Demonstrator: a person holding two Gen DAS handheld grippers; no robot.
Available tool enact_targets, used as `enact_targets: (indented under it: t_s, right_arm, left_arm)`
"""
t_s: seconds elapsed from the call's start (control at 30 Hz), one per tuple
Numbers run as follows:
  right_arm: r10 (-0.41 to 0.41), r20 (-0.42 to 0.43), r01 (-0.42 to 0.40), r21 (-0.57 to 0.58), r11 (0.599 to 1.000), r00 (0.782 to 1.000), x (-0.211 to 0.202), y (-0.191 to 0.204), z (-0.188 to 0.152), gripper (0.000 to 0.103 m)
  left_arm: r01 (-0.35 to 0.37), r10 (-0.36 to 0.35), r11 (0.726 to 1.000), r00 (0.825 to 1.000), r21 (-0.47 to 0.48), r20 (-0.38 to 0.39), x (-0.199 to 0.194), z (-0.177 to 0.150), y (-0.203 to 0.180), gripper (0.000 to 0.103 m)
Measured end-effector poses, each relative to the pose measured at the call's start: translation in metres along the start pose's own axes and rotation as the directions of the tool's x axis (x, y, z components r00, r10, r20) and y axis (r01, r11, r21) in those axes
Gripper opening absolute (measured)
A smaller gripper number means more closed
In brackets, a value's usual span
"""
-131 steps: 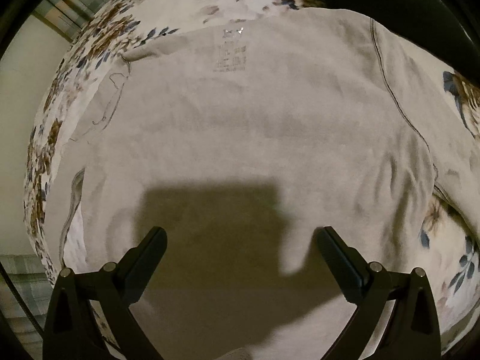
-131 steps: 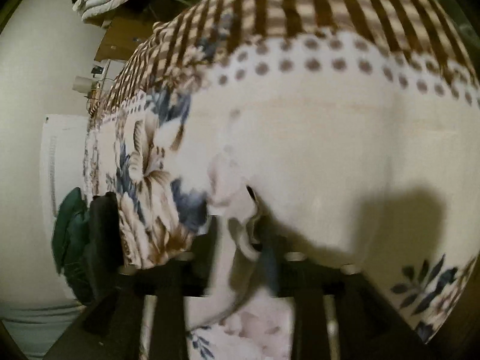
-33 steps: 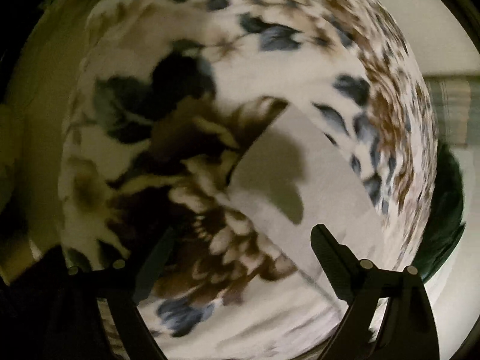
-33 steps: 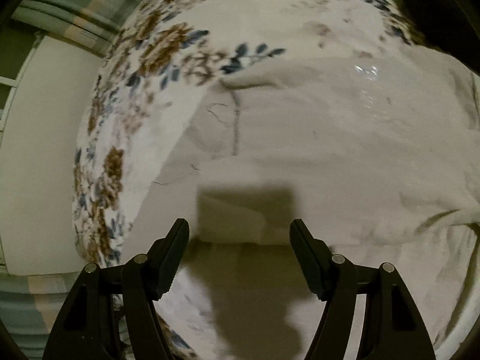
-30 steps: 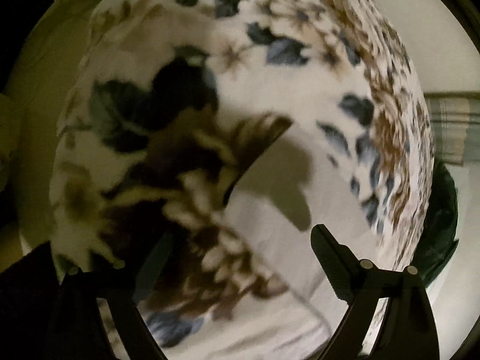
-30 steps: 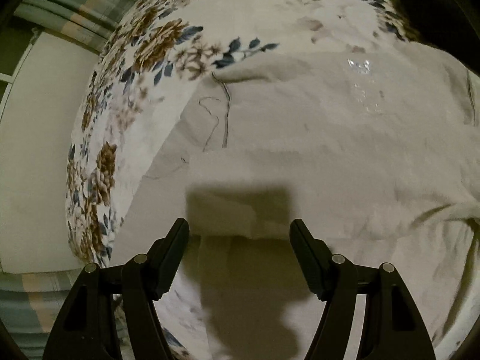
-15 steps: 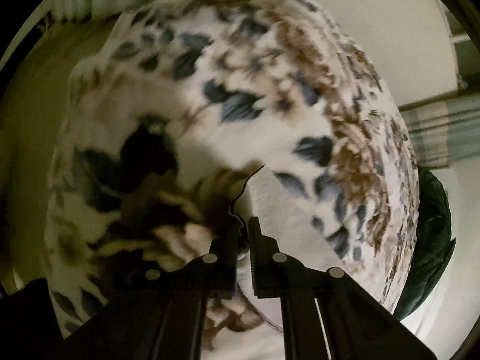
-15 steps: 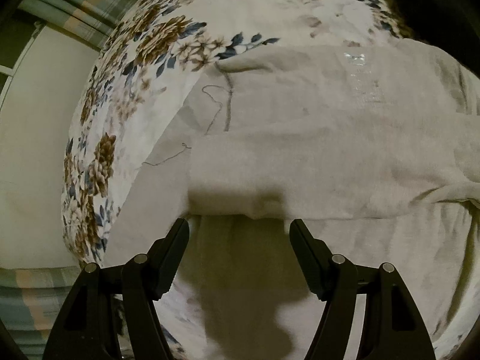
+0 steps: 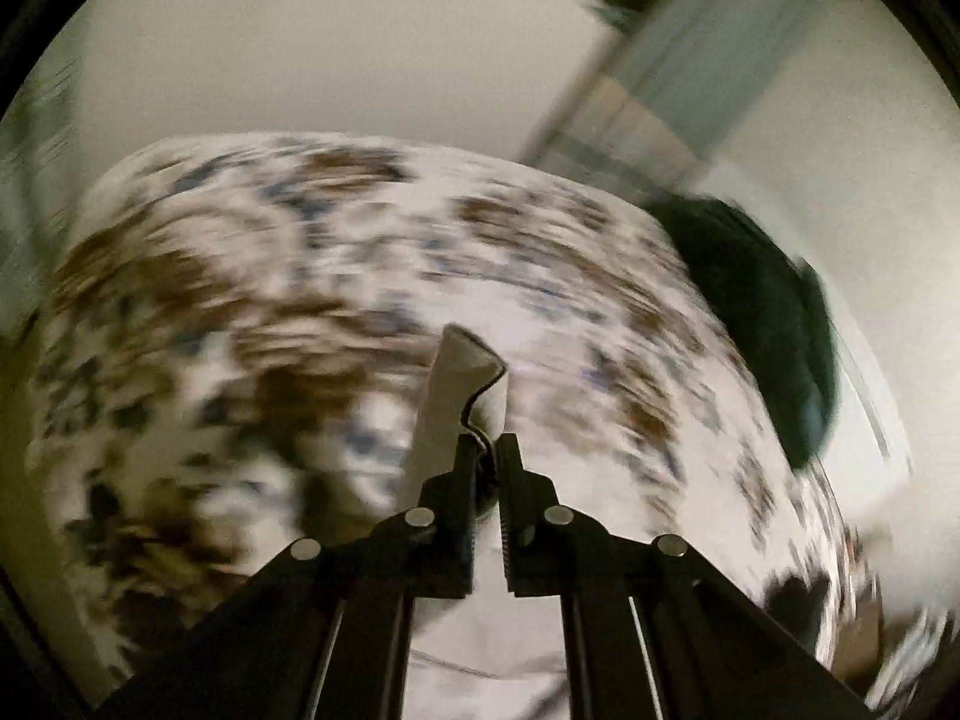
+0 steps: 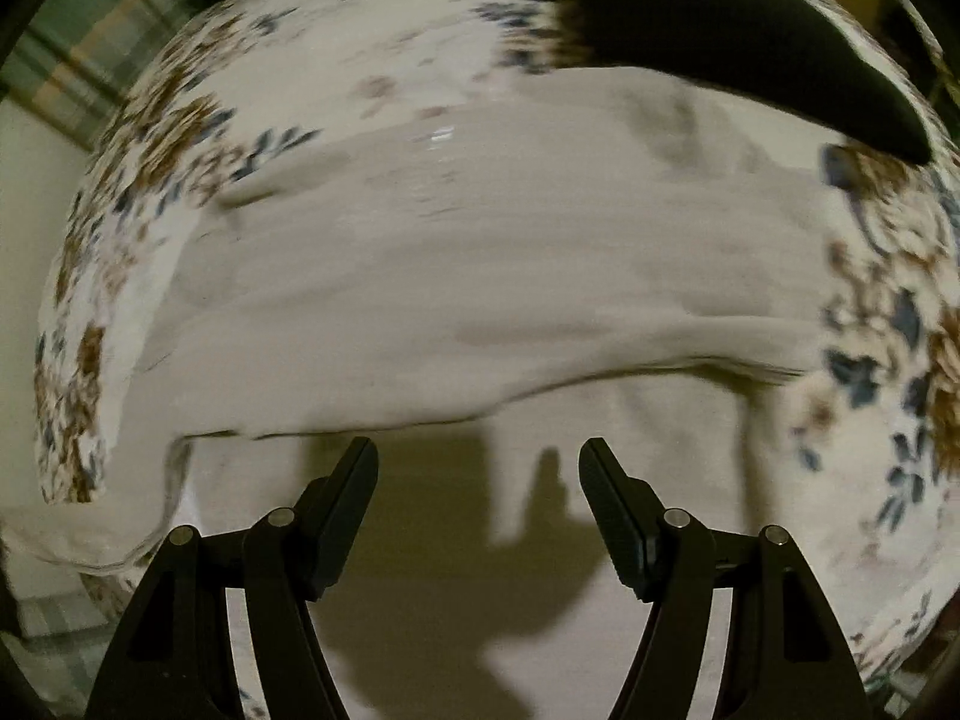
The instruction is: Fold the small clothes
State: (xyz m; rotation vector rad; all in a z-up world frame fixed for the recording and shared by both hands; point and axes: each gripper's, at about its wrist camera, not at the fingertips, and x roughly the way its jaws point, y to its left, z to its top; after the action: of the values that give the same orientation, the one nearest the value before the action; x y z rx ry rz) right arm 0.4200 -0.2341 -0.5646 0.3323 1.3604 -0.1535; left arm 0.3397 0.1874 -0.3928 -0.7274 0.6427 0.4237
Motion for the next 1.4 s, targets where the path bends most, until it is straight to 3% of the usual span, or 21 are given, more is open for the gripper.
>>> enact_targets:
  t_s: [0.13,0.27,0.33,0.53,0.67,0.77,0.9,0.93,0.97,1.03,1.1,1.2,1.3,1.4]
  right_arm:
    - [-0.025,0.002,0.025,0.058,0.998,1.000,-0.008,-0.052,0.003,0.072]
    - [-0.020,-0.003,0.020,0.126,0.992,1.000,-0.012,-0.106,0.004,0.072]
    - [-0.021,0.001,0.021,0.156,0.988,1.000,-0.014,-0.137,0.004,0.077]
    - [-0.045,0.011,0.041,0.238,0.970,0.999,-0.018,-0.212,-0.002,0.079]
    - [-0.069,0.006,0.064,0.293,0.954,0.998,-0.020,-0.257,-0.007,0.079]
    - [-0.077,0.000,0.073,0.321,0.944,0.997,-0.021,-0.281,-0.011,0.080]
    - [-0.035,0.009,0.029,0.359,0.933,0.999,-0.030,-0.303,-0.009,0.085]
    - [-0.016,0.019,0.008,0.367,0.930,1.000,-0.034,-0.306,-0.007,0.085]
    - [0.011,0.029,-0.021,0.375,0.927,1.000,-0.039,-0.311,-0.004,0.085]
    - [0.087,0.046,-0.098,0.393,0.914,0.995,-0.046,-0.314,0.004,0.085]
    - [0.164,0.059,-0.174,0.407,0.897,0.985,-0.051,-0.311,0.014,0.085]
    - [0.267,0.079,-0.277,0.395,0.876,0.960,-0.052,-0.292,0.031,0.085]
    - [0.332,0.087,-0.342,0.344,0.875,0.939,-0.045,-0.260,0.050,0.085]
    - [0.335,0.071,-0.340,0.294,0.893,0.940,-0.033,-0.226,0.064,0.084]
  left_arm:
    - [0.122,-0.110,0.983,0.989,0.138,-0.094,0.009,-0.036,-0.083,0.004]
    - [0.256,-0.187,0.925,0.950,0.279,-0.251,0.024,-0.107,-0.173,0.004]
    - [0.301,-0.197,0.890,0.932,0.342,-0.306,0.031,-0.139,-0.204,0.004]
    - [0.411,-0.176,0.786,0.865,0.462,-0.470,0.050,-0.247,-0.276,0.004]
    - [0.465,-0.151,0.724,0.828,0.510,-0.540,0.054,-0.302,-0.307,0.004]
    - [0.485,-0.122,0.687,0.811,0.541,-0.572,0.052,-0.335,-0.320,0.005]
    - [0.476,-0.044,0.683,0.783,0.554,-0.620,0.061,-0.346,-0.320,0.010]
    - [0.470,-0.026,0.690,0.776,0.550,-0.630,0.063,-0.342,-0.317,0.021]
    - [0.448,-0.005,0.697,0.783,0.559,-0.622,0.063,-0.335,-0.313,0.027]
    - [0.431,-0.014,0.710,0.799,0.557,-0.601,0.058,-0.315,-0.300,0.072]
    - [0.378,-0.015,0.730,0.842,0.569,-0.539,0.053,-0.281,-0.282,0.090]
    - [0.280,0.032,0.757,0.887,0.590,-0.461,0.058,-0.234,-0.254,0.090]
    - [0.175,0.114,0.760,0.912,0.626,-0.393,0.074,-0.203,-0.231,0.090]
    - [0.083,0.200,0.754,0.916,0.652,-0.348,0.098,-0.185,-0.207,0.090]
